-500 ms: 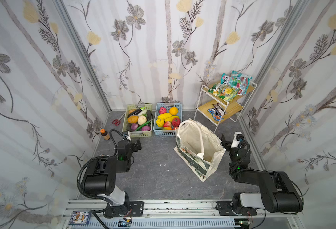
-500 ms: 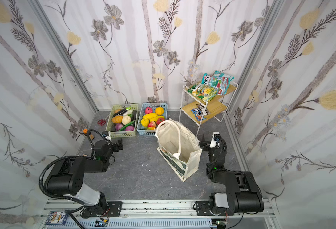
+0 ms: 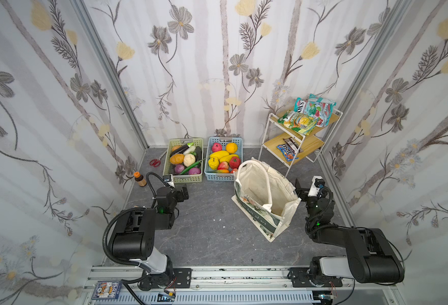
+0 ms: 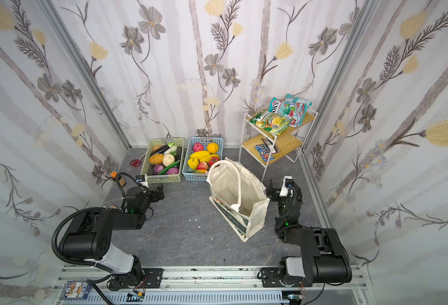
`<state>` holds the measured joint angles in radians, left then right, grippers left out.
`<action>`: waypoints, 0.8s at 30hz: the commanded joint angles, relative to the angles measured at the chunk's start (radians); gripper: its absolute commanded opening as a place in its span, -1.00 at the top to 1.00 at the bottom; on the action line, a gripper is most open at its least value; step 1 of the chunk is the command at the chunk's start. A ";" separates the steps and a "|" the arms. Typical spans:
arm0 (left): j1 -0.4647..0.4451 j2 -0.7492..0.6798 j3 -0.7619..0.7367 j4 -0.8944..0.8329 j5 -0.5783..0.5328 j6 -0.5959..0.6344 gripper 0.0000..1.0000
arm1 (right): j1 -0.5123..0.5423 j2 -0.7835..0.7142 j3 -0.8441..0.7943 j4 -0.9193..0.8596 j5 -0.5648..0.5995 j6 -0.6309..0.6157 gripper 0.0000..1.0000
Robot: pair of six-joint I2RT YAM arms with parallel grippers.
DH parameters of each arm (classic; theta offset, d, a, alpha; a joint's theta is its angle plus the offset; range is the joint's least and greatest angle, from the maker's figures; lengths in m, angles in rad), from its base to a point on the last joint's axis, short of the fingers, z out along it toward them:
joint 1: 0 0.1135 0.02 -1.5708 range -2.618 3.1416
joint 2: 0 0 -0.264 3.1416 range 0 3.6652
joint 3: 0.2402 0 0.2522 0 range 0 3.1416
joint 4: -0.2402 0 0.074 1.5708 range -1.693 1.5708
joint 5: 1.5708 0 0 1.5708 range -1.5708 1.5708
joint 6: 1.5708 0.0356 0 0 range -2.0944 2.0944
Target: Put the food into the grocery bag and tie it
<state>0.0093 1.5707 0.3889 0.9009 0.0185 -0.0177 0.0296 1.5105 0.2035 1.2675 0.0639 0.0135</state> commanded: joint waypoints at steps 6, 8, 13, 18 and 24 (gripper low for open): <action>0.006 -0.001 0.010 -0.001 0.007 0.001 -1.00 | -0.011 -0.001 0.004 0.031 -0.029 -0.004 -0.99; 0.006 -0.001 0.010 -0.003 0.007 0.001 -1.00 | -0.010 0.000 0.005 0.029 -0.036 -0.004 -0.99; 0.006 -0.003 0.015 -0.014 0.008 0.001 -1.00 | -0.021 -0.002 0.006 0.031 -0.055 0.000 -0.99; 0.013 -0.094 0.156 -0.336 -0.078 -0.039 -1.00 | -0.023 -0.047 0.050 -0.080 -0.043 0.007 -0.99; 0.031 -0.179 0.271 -0.537 -0.159 -0.123 -1.00 | -0.020 -0.231 0.232 -0.575 0.006 0.036 -0.99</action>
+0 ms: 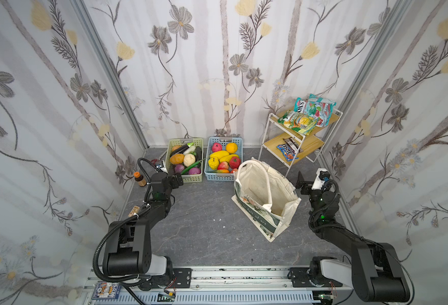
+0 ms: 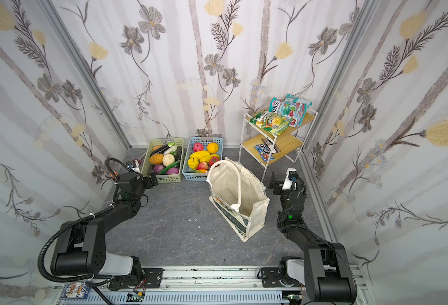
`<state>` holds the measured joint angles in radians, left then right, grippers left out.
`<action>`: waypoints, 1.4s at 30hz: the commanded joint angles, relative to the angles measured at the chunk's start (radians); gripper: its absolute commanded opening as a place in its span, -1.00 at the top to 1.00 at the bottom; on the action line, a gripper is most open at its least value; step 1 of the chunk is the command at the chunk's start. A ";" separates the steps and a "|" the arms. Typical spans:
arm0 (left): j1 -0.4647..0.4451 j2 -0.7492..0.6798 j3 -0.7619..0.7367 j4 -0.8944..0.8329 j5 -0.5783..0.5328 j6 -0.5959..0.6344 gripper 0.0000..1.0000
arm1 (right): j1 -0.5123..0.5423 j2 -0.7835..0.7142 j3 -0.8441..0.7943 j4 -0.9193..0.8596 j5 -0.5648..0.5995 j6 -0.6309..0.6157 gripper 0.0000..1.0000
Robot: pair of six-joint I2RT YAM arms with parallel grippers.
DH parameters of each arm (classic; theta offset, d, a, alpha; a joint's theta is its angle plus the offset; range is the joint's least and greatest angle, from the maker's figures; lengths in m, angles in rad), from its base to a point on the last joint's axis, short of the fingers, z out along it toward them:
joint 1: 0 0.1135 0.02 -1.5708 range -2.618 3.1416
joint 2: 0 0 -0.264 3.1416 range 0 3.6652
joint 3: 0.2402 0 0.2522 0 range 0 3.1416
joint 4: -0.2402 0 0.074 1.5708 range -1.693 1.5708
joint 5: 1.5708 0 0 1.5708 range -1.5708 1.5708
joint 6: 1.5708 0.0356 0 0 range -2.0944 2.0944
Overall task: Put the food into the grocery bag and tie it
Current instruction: 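Reach the right gripper to the bag handle while the left arm nears the baskets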
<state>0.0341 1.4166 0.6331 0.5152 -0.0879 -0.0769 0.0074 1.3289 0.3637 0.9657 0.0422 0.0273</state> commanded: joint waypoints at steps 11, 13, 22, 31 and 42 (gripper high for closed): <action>-0.042 -0.145 0.191 -0.600 -0.050 -0.186 -1.00 | 0.049 -0.164 0.377 -0.799 -0.095 0.108 -0.93; -0.063 -0.153 0.215 -0.686 -0.068 -0.214 -1.00 | 0.077 -0.168 0.445 -0.850 -0.128 0.113 -0.92; -0.210 -0.184 0.365 -0.983 -0.096 -0.322 -1.00 | 0.294 -0.130 0.616 -1.049 -0.138 0.104 -0.78; -0.337 -0.015 0.569 -1.151 -0.095 -0.366 -0.95 | 0.443 -0.035 0.766 -1.154 -0.137 0.106 -0.60; -0.394 0.208 0.874 -1.306 -0.044 -0.366 -0.85 | 0.488 0.114 0.985 -1.417 -0.066 0.134 -0.14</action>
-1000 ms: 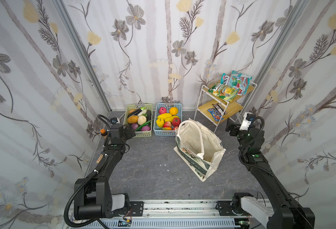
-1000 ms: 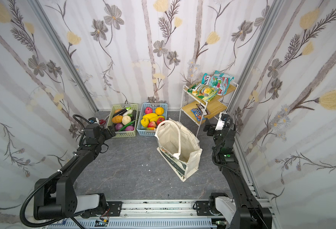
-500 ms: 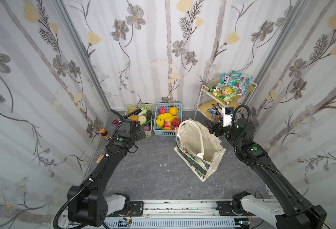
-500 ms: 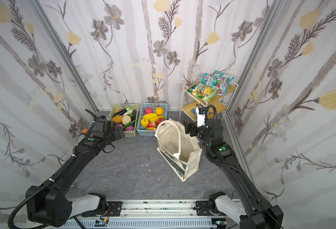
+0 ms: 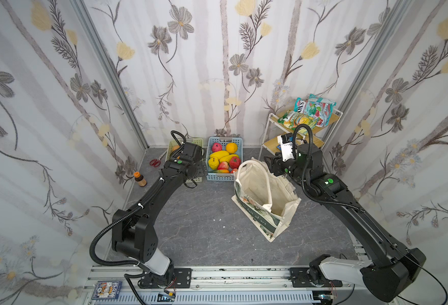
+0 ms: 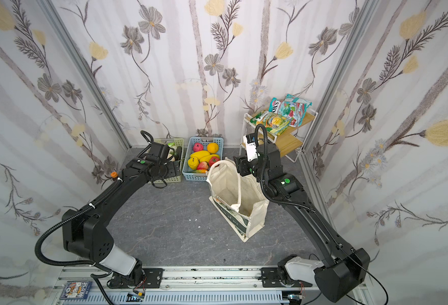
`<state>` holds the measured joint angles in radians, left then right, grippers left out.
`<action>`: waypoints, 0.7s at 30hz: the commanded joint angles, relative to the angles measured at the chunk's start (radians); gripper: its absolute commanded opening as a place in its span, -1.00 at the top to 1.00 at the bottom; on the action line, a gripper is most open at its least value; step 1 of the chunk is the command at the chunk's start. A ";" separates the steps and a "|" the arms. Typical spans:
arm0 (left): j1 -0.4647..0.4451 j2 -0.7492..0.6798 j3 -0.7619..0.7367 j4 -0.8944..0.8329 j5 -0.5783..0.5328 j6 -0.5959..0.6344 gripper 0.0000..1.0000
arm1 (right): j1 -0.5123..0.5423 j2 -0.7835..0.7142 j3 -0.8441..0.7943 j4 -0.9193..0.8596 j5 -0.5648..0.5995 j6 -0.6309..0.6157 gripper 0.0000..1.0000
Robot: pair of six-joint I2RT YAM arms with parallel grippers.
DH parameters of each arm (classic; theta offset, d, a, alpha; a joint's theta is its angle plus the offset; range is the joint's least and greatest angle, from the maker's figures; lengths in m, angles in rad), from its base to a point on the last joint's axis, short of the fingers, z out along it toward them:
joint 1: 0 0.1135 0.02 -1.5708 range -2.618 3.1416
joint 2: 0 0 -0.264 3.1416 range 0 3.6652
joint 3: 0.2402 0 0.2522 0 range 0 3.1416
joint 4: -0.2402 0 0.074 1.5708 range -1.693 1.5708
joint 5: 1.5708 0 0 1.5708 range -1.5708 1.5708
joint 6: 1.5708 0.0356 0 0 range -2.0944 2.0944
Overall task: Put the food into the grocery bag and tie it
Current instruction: 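Reach the right gripper to the bag handle while the left arm nears the baskets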
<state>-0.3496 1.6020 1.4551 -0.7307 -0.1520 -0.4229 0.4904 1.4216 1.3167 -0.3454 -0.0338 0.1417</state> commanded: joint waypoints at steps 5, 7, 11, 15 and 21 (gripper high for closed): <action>-0.076 0.071 0.136 -0.124 0.089 -0.046 -0.79 | 0.003 0.037 0.068 -0.219 0.092 0.053 -0.17; -0.097 0.082 0.148 -0.139 0.096 -0.054 -0.78 | -0.002 0.051 0.096 -0.271 0.133 0.037 -0.16; -0.114 0.087 0.141 -0.147 0.085 -0.060 -0.78 | -0.014 0.107 0.161 -0.403 0.217 -0.031 -0.16; -0.113 0.074 0.130 -0.147 0.065 -0.059 -0.78 | -0.033 0.147 0.165 -0.467 0.224 -0.093 -0.14; -0.114 0.057 0.105 -0.146 0.047 -0.066 -0.79 | -0.050 0.169 0.156 -0.452 0.209 -0.115 -0.17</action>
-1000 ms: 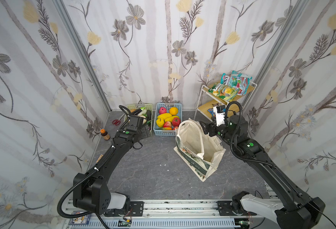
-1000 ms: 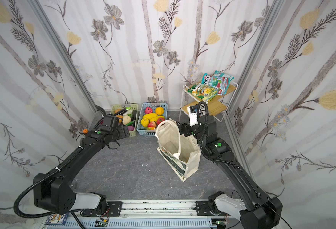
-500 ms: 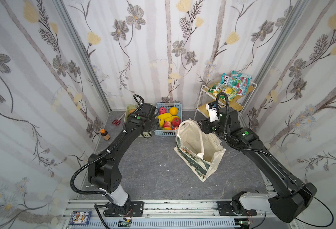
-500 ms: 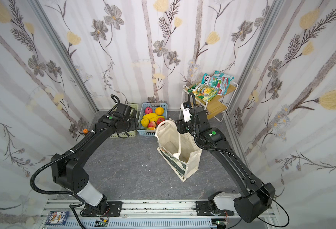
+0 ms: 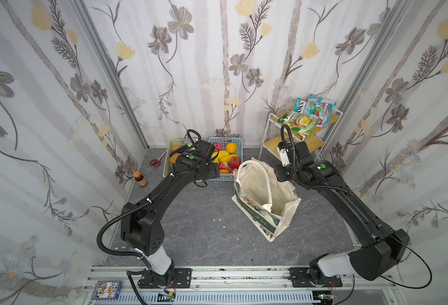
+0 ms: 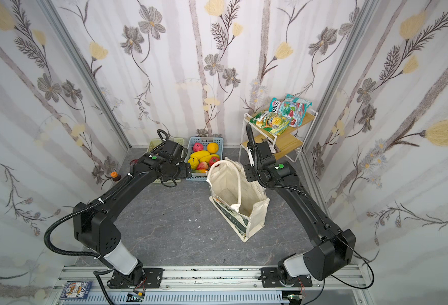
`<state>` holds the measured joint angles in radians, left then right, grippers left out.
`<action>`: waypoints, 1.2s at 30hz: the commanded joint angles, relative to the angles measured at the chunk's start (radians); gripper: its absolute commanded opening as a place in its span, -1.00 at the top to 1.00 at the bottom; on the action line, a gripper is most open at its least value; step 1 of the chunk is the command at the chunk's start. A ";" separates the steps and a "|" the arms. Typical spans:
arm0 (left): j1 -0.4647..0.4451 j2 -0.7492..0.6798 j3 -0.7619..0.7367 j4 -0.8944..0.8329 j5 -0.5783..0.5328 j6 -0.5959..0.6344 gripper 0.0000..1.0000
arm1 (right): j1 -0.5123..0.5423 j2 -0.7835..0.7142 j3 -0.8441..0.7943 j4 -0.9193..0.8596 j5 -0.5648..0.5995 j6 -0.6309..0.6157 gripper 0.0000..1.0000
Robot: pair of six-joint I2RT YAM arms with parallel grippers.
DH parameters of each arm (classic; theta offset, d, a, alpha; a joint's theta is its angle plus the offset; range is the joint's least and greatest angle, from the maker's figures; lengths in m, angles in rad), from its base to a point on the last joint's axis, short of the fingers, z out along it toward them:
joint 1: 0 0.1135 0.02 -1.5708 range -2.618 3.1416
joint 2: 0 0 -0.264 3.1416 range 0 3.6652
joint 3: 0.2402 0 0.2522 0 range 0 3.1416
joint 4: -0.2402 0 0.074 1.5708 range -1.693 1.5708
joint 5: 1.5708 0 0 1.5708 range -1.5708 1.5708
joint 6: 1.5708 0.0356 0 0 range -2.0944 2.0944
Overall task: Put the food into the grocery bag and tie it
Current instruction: 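Reach the right gripper to the bag handle while the left arm nears the baskets, then grasp the tote bag's rope handle with the right gripper and lift it upright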
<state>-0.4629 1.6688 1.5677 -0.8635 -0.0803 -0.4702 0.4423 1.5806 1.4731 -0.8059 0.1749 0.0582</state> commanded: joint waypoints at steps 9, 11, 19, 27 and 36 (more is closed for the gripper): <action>0.000 -0.023 -0.018 -0.012 -0.048 -0.021 -0.80 | -0.004 0.010 -0.017 0.045 -0.095 -0.042 -0.16; 0.000 -0.027 -0.016 -0.013 -0.050 -0.021 -0.80 | -0.004 0.043 -0.023 0.052 -0.091 -0.043 -0.10; 0.007 -0.038 -0.012 -0.023 -0.068 -0.013 -0.80 | -0.012 0.055 -0.040 0.091 -0.103 -0.031 0.39; 0.013 -0.044 -0.015 -0.018 -0.085 -0.011 -0.80 | -0.031 0.023 -0.089 0.108 -0.143 0.010 0.75; 0.014 -0.034 0.007 -0.017 -0.074 -0.010 -0.80 | -0.065 -0.035 -0.100 0.094 -0.209 0.126 0.82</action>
<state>-0.4496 1.6337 1.5616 -0.8715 -0.1394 -0.4744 0.3828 1.5562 1.3743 -0.7238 0.0036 0.1169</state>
